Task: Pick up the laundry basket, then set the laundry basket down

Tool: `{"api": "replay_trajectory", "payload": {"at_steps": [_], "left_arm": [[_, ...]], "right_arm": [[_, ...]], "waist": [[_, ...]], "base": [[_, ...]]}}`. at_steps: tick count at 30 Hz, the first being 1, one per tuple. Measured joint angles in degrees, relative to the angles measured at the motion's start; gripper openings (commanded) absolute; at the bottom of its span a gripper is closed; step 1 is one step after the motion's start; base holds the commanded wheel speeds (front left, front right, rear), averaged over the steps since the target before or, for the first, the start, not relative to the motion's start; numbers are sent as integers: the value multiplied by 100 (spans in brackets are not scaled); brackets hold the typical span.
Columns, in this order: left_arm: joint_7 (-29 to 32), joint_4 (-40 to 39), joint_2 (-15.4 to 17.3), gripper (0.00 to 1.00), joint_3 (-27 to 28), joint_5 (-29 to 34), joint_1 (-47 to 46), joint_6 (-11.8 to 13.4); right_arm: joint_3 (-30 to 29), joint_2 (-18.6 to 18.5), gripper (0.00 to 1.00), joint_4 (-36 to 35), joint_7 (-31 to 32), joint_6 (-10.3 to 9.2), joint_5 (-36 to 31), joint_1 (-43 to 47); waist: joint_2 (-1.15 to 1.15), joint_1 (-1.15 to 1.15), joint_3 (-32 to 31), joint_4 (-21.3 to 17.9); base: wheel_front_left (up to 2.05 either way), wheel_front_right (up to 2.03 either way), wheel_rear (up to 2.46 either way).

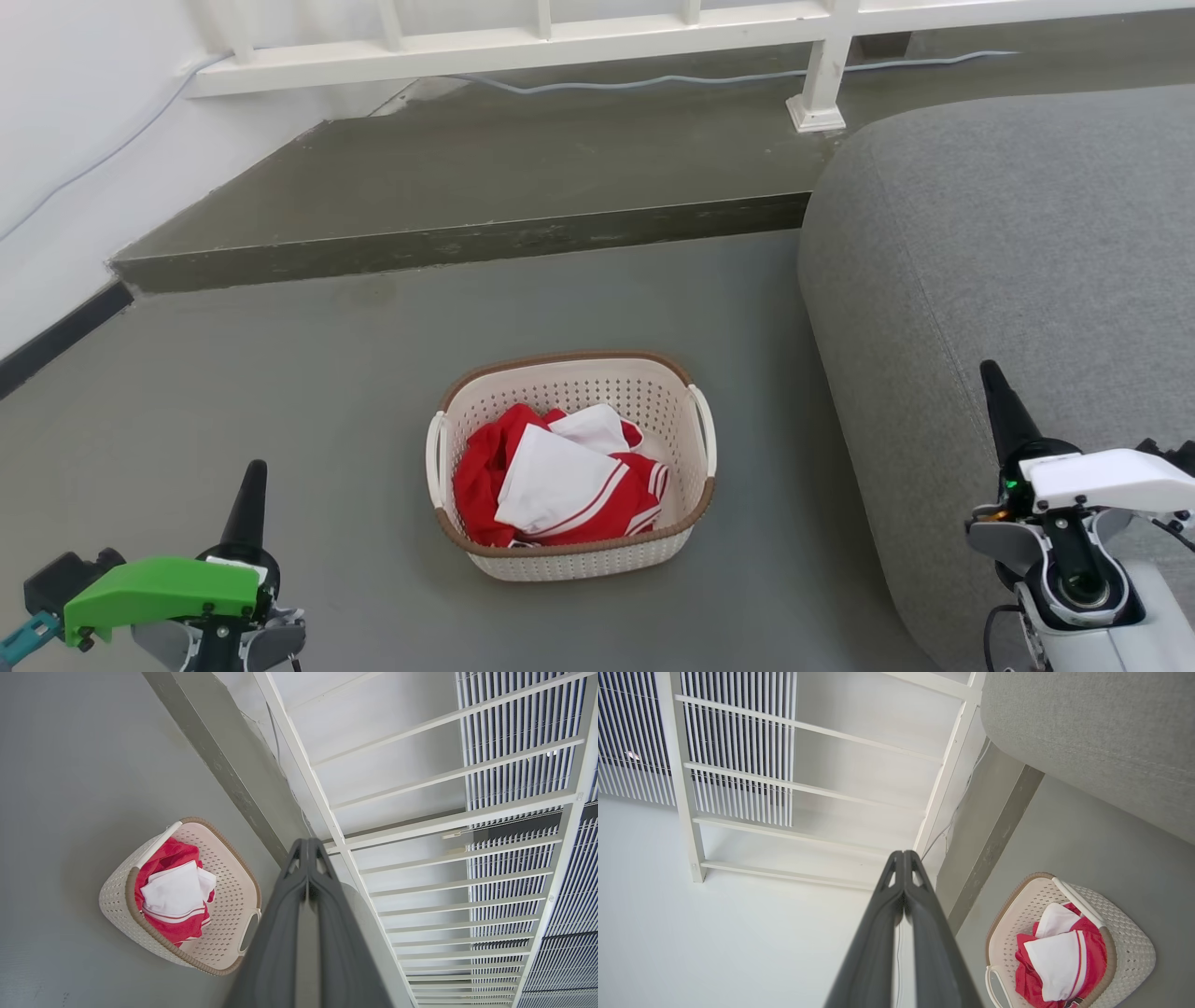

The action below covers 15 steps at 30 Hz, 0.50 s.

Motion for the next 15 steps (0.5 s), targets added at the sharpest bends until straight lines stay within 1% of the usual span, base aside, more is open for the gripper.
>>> {"api": "replay_trajectory", "payload": {"at_steps": [4, 5, 12, 15], "left_arm": [[93, 13, 0, 0, 44, -268, -2, -31], [137, 18, 0, 0, 75, -407, -3, -41], [256, 27, 0, 0, 154, -881, -8, -58], [318, 35, 0, 0, 183, -1117, -10, -99]], "right_arm": [[-102, 10, 0, -13, 84, 11, 252, 3], [-152, 19, 0, -22, 119, 43, 407, 4], [-321, 37, 0, -36, 235, 53, 872, 32], [-392, 46, 0, -54, 302, 98, 1085, 32]], "waist": [[0, 0, -17, 15], [0, 0, -26, 23], [0, 0, -57, 50], [0, 0, -70, 61]], "base": [[0, 0, 0], [0, 0, 0], [0, 0, 0], [0, 0, 0]]}}
